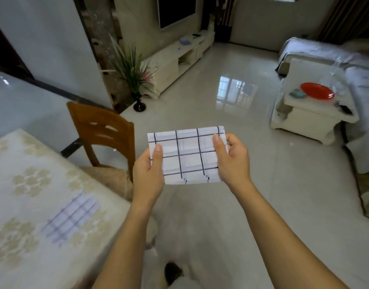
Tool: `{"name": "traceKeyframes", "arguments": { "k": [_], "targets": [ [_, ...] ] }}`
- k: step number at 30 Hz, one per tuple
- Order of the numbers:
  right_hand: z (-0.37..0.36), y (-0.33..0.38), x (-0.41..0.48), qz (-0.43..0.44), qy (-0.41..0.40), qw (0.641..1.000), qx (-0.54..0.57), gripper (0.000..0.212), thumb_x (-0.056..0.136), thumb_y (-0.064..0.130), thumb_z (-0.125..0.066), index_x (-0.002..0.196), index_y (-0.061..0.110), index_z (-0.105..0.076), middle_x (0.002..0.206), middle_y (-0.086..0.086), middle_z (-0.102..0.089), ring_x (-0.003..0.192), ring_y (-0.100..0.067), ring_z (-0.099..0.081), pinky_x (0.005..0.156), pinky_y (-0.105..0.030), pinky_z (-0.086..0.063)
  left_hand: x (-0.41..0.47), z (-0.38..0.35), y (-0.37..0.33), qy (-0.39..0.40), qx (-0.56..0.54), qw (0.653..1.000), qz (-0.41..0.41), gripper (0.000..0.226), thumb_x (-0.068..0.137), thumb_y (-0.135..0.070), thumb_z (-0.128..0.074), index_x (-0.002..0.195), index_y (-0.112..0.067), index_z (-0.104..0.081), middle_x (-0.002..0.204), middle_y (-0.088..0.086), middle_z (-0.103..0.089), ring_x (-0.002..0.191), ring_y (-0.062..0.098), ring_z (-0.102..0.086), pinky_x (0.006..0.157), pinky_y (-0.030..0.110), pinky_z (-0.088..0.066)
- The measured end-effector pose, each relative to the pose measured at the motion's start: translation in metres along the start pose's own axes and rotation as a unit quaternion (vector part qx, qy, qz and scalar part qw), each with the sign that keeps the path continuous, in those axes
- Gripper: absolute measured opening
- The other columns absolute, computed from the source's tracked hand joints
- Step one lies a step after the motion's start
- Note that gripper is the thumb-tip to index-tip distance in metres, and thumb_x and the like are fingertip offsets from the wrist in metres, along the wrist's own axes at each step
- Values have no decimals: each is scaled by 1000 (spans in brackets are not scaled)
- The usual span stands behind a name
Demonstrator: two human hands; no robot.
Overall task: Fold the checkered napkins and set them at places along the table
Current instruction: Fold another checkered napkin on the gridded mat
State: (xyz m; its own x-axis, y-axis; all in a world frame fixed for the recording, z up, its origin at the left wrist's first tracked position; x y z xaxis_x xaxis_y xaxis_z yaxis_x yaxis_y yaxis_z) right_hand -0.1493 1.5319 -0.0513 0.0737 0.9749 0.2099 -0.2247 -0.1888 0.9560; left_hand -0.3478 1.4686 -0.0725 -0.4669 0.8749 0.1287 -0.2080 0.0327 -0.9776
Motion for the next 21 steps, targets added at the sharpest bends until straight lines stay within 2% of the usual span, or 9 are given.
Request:
{"name": "traceKeyframes", "arguments": {
  "k": [2,4,7,10,12,14,17,18,21],
  "targets": [
    [-2,5,43,7,-19,1000,-2,36,101,29,-59,88,-4,-57,70,-10,-57,65,-13,-53,58,-27,-42,44,-19,-11,31,-9,999,-11,31,108,-36,-42,98,-26,-69,91,-7,-76,88,5,-72,73,21,-58],
    [-9,6,79,11,-37,999,6,37,101,30,-59,88,-4,-56,72,-7,-58,65,-13,-53,58,-27,-42,83,-32,-21,49,-8,998,-30,28,108,-36,-41,102,-27,-67,93,-6,-75,89,4,-72,71,18,-58],
    [-29,-5,117,-1,-46,999,23,39,101,31,-59,89,-6,-56,73,-7,-58,65,-13,-52,57,-27,-41,126,-38,-25,43,6,998,-53,27,108,-33,-41,99,-28,-65,91,-8,-73,86,0,-70,68,12,-53],
    [-57,-16,153,-8,-18,999,29,36,101,28,-60,85,-4,-56,68,-2,-55,61,-10,-49,57,-26,-41,165,-36,-7,35,23,998,-48,28,108,-35,-41,96,-31,-66,87,-9,-75,86,2,-72,69,16,-56],
    [-83,-20,180,-4,8,999,37,36,101,27,-60,83,-3,-55,67,-1,-53,60,-10,-47,56,-24,-40,192,-31,7,10,30,999,-31,28,107,-38,-41,95,-34,-66,90,-14,-75,88,5,-72,70,21,-58],
    [-111,-22,210,2,37,998,41,36,101,28,-60,81,-2,-55,66,-1,-53,59,-10,-47,55,-23,-40,220,-24,13,-21,44,998,-27,30,108,-38,-41,95,-33,-67,90,-11,-75,88,7,-72,73,26,-59],
    [-159,-27,257,17,90,995,42,34,102,24,-58,71,11,-50,56,16,-52,51,0,-46,49,-12,-36,265,-13,18,-66,52,996,-31,30,108,-35,-41,97,-27,-68,88,-9,-74,88,5,-71,73,18,-55],
    [-176,-31,272,22,109,993,45,34,103,22,-56,70,16,-47,54,17,-52,50,2,-47,48,-9,-35,278,-9,21,-81,57,994,-37,31,108,-35,-42,97,-24,-69,89,-7,-74,89,7,-72,74,18,-56],
    [-230,-36,311,56,175,982,46,34,103,23,-55,71,17,-45,59,10,-49,52,3,-48,50,-8,-35,310,6,33,-152,77,985,-24,33,108,-35,-43,101,-19,-71,93,-2,-76,91,13,-73,81,30,-59]
  ]
}}
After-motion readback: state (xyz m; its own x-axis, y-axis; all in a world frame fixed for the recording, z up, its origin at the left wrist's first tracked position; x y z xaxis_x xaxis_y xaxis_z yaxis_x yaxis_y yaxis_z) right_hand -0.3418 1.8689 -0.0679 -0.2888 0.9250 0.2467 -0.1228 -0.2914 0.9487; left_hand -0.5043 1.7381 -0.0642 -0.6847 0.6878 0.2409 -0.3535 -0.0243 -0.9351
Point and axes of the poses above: each hand's wrist, its own x-axis towards the middle knuckle, its own z-axis out of the back of the hand, y = z × x, the point moved 4 cm from there along x, towards the middle knuckle
